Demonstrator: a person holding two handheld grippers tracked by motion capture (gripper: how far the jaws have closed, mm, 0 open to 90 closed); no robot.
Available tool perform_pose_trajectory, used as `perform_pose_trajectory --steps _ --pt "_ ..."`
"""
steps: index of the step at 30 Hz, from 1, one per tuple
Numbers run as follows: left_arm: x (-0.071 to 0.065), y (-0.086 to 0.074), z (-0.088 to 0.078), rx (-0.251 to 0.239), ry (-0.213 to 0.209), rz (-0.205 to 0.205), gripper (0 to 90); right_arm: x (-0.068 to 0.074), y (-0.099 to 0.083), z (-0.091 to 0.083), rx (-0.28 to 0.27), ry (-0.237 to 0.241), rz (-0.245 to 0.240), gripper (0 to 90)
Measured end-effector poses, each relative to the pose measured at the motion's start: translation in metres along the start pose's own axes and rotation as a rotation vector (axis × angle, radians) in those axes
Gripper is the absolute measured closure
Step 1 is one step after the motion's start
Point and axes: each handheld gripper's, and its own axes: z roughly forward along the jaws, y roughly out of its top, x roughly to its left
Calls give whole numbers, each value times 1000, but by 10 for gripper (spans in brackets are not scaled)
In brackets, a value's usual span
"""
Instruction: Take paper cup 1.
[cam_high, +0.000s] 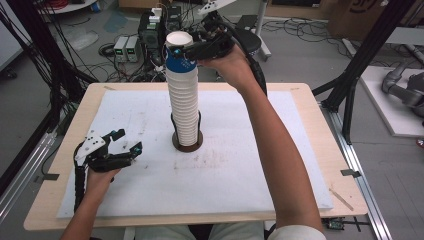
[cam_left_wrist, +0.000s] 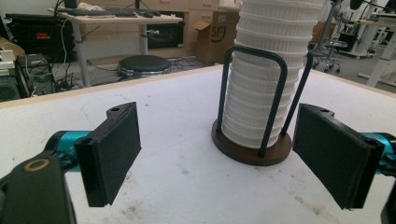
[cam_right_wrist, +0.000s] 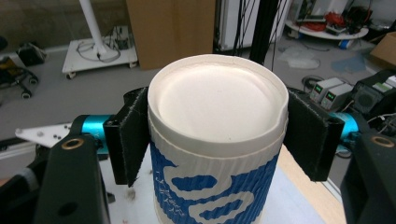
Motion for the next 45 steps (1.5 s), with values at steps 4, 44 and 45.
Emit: perform_pose_trajectory --steps 4,44,45 --pt "-1 0 0 -1 -5 3 153 2 7 -7 -36 -15 -2 300" --pt "-9 -1 8 -29 -136 -27 149 15 -49 -142 -193 -232 2 304" --pt "-10 -1 9 -25 -142 -23 149 15 -53 -143 -189 -232 7 304"
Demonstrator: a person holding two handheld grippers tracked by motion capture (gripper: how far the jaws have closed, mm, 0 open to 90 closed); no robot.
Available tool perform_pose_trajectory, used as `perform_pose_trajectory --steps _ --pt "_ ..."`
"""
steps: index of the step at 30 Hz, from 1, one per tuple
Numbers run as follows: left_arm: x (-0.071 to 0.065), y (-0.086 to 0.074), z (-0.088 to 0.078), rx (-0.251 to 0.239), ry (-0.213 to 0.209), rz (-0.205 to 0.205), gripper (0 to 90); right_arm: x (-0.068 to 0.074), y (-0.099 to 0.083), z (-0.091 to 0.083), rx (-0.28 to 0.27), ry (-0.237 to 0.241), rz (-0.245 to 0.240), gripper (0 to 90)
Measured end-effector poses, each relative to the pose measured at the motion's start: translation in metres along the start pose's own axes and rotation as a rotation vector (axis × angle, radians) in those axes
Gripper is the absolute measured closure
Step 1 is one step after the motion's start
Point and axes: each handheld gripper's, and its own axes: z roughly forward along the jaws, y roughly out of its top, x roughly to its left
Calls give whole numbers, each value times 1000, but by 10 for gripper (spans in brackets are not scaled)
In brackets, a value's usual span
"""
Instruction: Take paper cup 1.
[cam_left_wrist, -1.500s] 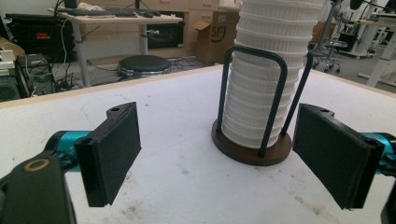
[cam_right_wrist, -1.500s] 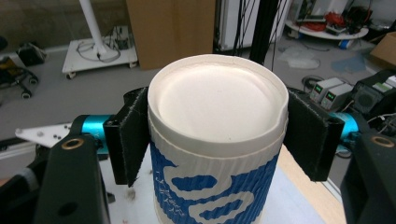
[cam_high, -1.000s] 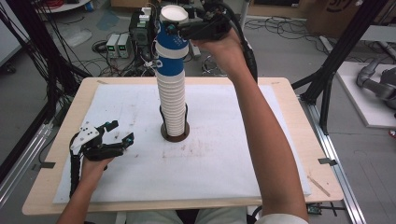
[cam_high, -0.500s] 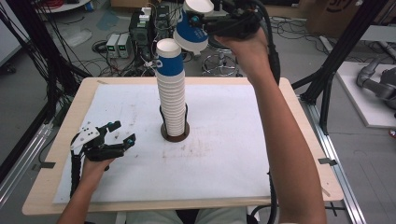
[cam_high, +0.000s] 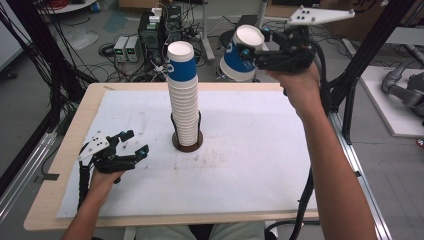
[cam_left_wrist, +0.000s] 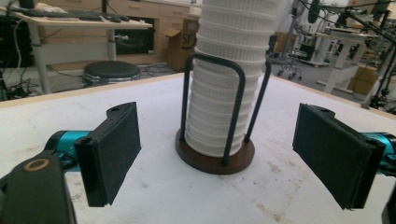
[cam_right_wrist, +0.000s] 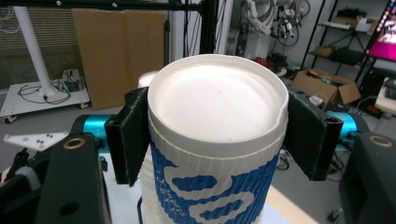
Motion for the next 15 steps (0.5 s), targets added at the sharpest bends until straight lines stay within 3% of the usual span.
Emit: perform_pose_trajectory --steps 1,2,4,7,8,10,13,14,15 --pt "0 0 0 0 0 0 149 0 0 0 0 0 0 304" --pt "-1 -1 2 10 -6 5 149 -1 -15 -6 12 -4 12 304" --pt "-2 -2 4 21 -31 -7 149 -1 -29 -10 36 -14 18 304" --pt "-4 -3 6 38 -44 8 149 -1 -52 -15 56 -18 37 305" --pt "-4 -3 6 38 -44 8 149 -1 -52 -15 56 -18 37 305" --pt "-7 -2 8 54 -60 6 149 -2 -76 -18 83 -22 53 305" --pt "-10 1 9 44 -70 7 149 -1 -99 -19 97 -26 53 305" --pt "-10 1 9 44 -70 7 149 -1 -99 -19 97 -26 53 305" --pt "-13 3 10 40 -67 7 149 1 -114 -20 100 -20 64 305"
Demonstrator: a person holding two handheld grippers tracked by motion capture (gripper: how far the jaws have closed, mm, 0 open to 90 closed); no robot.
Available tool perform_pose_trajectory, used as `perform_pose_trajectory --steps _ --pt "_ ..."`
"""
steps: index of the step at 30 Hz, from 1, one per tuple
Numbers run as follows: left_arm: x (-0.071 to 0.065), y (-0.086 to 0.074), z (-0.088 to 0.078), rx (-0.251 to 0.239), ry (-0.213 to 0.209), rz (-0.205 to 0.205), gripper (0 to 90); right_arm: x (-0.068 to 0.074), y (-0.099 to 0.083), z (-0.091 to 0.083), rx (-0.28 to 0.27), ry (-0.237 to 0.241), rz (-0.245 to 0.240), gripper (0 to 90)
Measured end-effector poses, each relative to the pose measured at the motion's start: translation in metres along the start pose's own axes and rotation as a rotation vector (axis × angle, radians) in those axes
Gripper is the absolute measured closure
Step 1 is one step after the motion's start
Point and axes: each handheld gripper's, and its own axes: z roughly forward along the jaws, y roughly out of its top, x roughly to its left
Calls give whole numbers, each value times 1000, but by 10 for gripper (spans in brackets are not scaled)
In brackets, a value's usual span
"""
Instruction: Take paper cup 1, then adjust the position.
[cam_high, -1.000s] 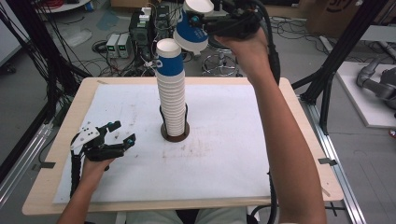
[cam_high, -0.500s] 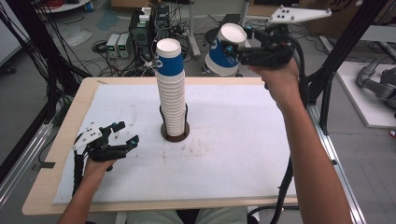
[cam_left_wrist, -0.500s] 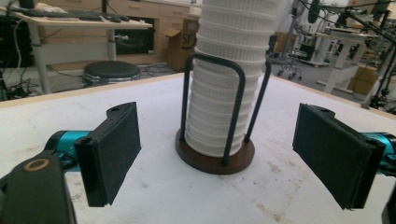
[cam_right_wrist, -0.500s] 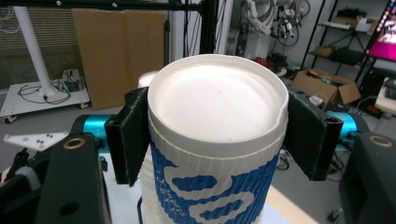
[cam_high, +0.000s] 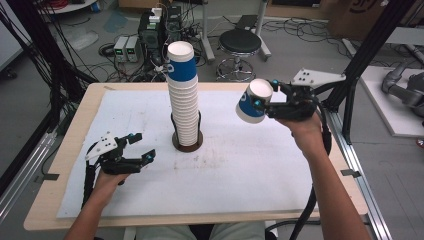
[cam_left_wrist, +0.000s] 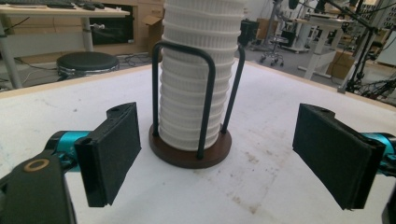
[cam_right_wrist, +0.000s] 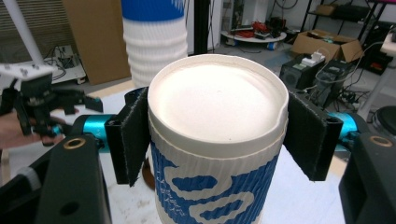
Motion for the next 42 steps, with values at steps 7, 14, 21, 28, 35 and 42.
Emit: perform_pose_trajectory --steps 7,14,21,28,35,42 --pt "-4 2 2 -3 13 17 148 10 -43 7 21 1 7 305" --pt "-4 2 1 -12 4 20 148 24 -77 19 44 6 -13 304" --pt "-8 2 2 -13 -13 30 148 34 -93 27 60 32 -22 304" --pt "-13 3 8 -13 -35 46 148 42 -103 27 71 66 -34 304" --pt "-21 5 16 -14 -91 60 148 49 -107 33 77 97 -50 304" --pt "-29 8 21 -5 -135 80 148 58 -111 39 78 144 -61 304"
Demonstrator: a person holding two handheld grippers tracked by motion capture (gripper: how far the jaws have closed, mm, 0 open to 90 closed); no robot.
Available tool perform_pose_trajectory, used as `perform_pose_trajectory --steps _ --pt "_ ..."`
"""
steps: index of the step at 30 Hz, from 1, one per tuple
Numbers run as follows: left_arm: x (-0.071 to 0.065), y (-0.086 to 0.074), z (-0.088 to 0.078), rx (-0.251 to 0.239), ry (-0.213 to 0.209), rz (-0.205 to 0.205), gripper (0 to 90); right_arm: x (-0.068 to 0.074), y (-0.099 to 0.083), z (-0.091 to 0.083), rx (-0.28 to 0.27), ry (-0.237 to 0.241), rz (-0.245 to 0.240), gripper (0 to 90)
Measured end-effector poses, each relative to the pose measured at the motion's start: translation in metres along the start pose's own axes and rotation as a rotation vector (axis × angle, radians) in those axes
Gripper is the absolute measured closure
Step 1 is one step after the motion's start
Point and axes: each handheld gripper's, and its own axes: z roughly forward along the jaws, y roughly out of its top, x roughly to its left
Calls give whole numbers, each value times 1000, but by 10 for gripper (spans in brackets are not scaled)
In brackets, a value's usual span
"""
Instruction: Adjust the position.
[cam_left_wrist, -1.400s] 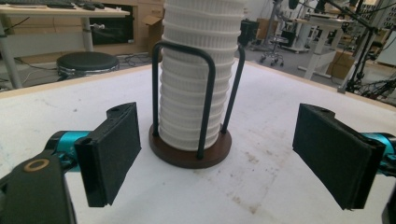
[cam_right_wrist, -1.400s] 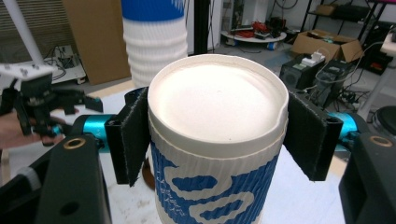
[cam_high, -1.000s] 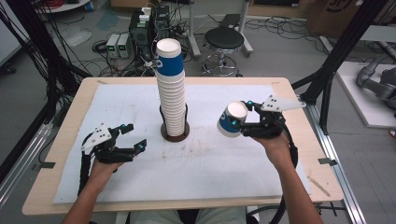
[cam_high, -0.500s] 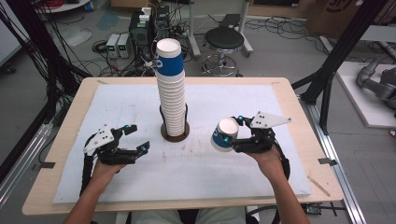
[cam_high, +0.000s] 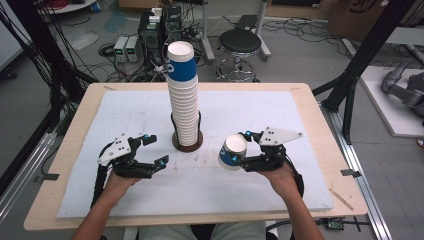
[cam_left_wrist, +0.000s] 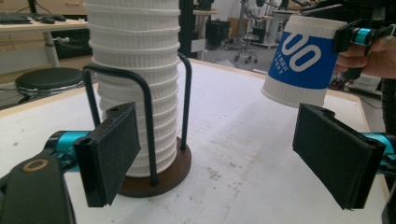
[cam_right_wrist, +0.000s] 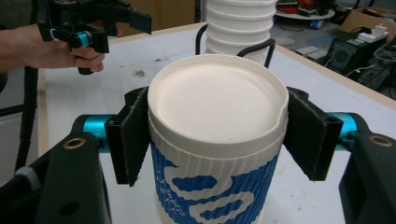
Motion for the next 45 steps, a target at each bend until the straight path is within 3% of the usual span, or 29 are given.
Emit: perform_pose_trajectory --steps 11,16,31,45 --pt "-12 7 14 21 -95 37 148 9 -3 9 -15 84 -10 304" --pt "-21 10 28 40 -161 53 148 16 2 14 -24 126 -33 304" --pt "-37 11 57 68 -285 78 148 21 2 25 -53 195 -6 305" --pt "-50 5 82 85 -355 67 148 21 3 27 -114 231 29 306"
